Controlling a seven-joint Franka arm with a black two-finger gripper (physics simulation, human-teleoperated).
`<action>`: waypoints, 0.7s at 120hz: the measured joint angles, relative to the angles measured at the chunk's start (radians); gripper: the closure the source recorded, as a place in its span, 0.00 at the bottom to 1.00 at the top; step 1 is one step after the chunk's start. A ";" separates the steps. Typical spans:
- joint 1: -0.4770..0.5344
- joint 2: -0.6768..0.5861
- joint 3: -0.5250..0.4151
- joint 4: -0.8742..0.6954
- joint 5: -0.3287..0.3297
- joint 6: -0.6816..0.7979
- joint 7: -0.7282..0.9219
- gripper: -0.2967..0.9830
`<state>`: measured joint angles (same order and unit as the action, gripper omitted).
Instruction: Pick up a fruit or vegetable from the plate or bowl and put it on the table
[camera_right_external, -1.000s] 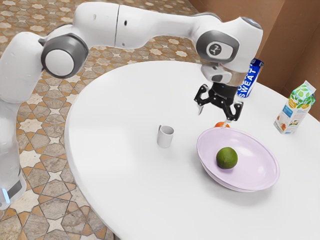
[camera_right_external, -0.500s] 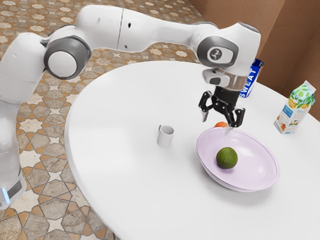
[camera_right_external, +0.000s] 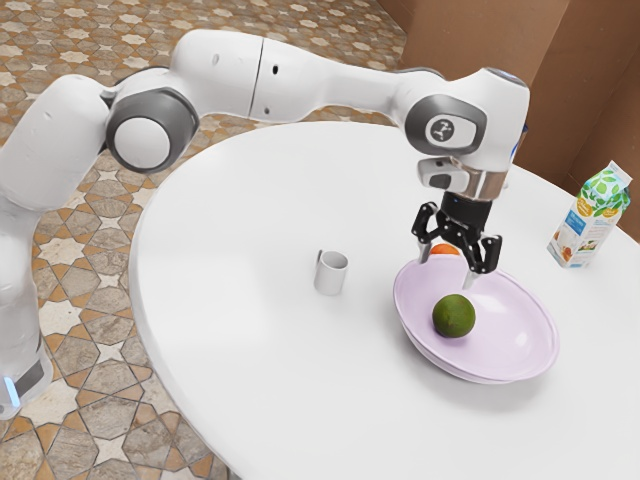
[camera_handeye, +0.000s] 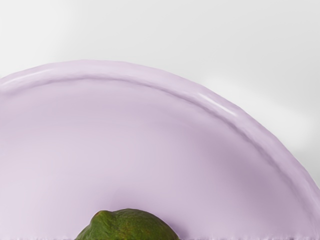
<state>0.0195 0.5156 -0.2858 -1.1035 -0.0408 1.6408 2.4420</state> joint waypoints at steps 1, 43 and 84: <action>0.000 0.000 0.000 0.000 0.000 0.000 0.001 0.23; 0.007 0.033 0.008 0.035 -0.050 0.003 0.028 0.23; 0.002 0.079 0.040 0.039 -0.065 0.038 0.001 0.23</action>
<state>0.0212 0.5942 -0.2462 -1.0644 -0.1058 1.6788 2.4428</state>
